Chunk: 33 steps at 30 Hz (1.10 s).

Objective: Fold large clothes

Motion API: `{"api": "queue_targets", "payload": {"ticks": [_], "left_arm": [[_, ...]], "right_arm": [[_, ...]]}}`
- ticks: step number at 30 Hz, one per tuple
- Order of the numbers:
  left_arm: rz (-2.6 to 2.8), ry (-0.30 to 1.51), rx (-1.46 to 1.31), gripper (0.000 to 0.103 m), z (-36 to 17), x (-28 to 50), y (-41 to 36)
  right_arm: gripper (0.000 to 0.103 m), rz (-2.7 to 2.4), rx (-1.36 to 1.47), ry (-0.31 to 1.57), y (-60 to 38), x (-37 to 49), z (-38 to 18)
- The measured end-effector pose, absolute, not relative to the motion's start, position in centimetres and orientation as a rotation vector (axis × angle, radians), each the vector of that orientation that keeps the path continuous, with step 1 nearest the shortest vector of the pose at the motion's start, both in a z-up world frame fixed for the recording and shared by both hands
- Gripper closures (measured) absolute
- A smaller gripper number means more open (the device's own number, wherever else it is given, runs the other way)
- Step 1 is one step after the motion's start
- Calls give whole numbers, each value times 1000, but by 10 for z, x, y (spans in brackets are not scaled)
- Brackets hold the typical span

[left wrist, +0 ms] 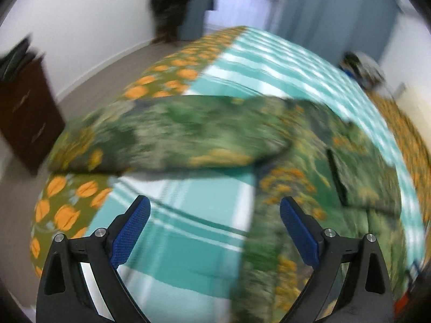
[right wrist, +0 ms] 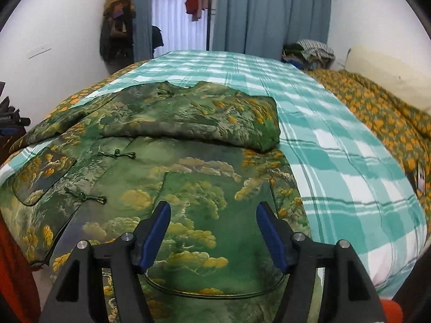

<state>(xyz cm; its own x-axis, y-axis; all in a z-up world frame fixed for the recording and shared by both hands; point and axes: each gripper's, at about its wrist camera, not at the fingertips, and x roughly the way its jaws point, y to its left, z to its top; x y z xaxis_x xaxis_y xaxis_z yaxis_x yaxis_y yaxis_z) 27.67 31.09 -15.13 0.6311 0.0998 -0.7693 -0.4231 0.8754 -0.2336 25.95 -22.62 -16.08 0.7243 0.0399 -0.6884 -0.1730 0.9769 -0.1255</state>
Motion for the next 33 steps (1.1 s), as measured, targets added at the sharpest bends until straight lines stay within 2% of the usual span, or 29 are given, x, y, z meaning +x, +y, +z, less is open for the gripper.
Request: {"api": "queue_targets", "payload": {"ticks": [6,12,16,17,18,19,20,21,22,24,26,33], "left_arm": [[434,781,-723,6,-187,269,388],[544,825,-867,6,-225,295,440],[616,770,-969,7,-236,297,460],[631,749,-984,11,-236,297,463],[643,740,-994,21,-236,299,467],[649,737,-999,26,-236,299,469],[655,736,-997,46,-237,299,472],[660,740,-981,75,-236,299,473],[652,751,-963,82,-233,300,474],[640,745,-919,88,-222,298,470],[637,737,-854,90,-206,302,463],[451,630,-435,93,-89,345,353]], "right_arm": [[35,124,-196,789,-220,264,-171],[35,141,-226,809,-209,266,-179],[35,159,-240,840,-203,268,-188],[35,163,-241,844,-202,268,-189],[35,165,-242,845,-201,268,-189],[35,165,-241,845,-201,268,-190],[35,167,-239,846,-201,269,-190],[35,168,-233,847,-202,270,-190],[35,168,-228,848,-203,270,-190],[35,170,-214,850,-205,272,-190],[35,171,-197,849,-206,273,-189],[35,185,-170,834,-209,272,-186]]}}
